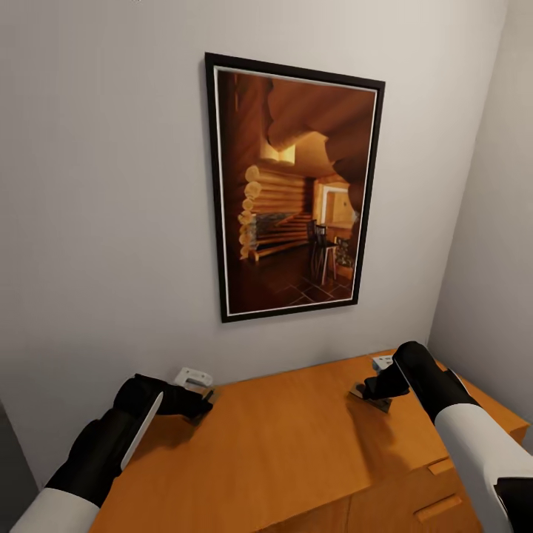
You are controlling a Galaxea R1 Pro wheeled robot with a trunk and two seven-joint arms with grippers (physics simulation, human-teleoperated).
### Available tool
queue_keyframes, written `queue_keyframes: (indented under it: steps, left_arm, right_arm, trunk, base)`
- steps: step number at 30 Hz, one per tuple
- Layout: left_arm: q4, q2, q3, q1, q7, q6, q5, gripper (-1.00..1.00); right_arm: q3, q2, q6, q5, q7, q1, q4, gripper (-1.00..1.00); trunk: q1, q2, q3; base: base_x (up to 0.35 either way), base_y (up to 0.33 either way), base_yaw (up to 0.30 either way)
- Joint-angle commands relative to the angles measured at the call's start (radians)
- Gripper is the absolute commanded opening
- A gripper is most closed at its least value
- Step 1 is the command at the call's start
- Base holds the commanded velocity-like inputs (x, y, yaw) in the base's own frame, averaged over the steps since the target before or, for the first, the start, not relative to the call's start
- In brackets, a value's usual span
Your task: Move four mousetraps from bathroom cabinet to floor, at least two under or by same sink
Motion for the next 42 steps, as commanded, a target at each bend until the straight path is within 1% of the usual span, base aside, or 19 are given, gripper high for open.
queue_keyframes:
  steps: [1,33,35,42]
  left_arm:
    - [-0.001,0.001,-0.002,-0.001,-0.002,0.003,-0.005,-1.00]
    - [0.015,0.001,-0.003,-0.001,-0.002,0.003,-0.005,-1.00]
    - [0.014,0.001,-0.004,-0.001,-0.002,0.003,-0.005,-1.00]
    - [0.014,0.001,-0.006,-0.001,-0.002,0.003,-0.005,-1.00]
  right_arm:
    - [0.004,-0.001,0.002,0.010,0.010,-0.001,-0.001,-1.00]
    - [0.004,-0.001,0.002,0.010,0.011,-0.001,-0.001,-1.00]
    - [0.004,-0.001,0.002,0.010,0.011,-0.001,0.016,-1.00]
    - [0.004,0.000,0.002,0.010,0.011,-0.001,0.024,-1.00]
  trunk:
    - [0.000,-0.001,-0.002]
    - [0.000,-0.001,-0.002]
    - [0.000,-0.001,-0.002]
    - [0.000,-0.001,-0.002]
  base:
    - [-0.302,0.000,0.000]
    - [-0.332,0.000,0.000]
    - [-0.344,0.000,0.000]
    - [-0.345,0.000,0.000]
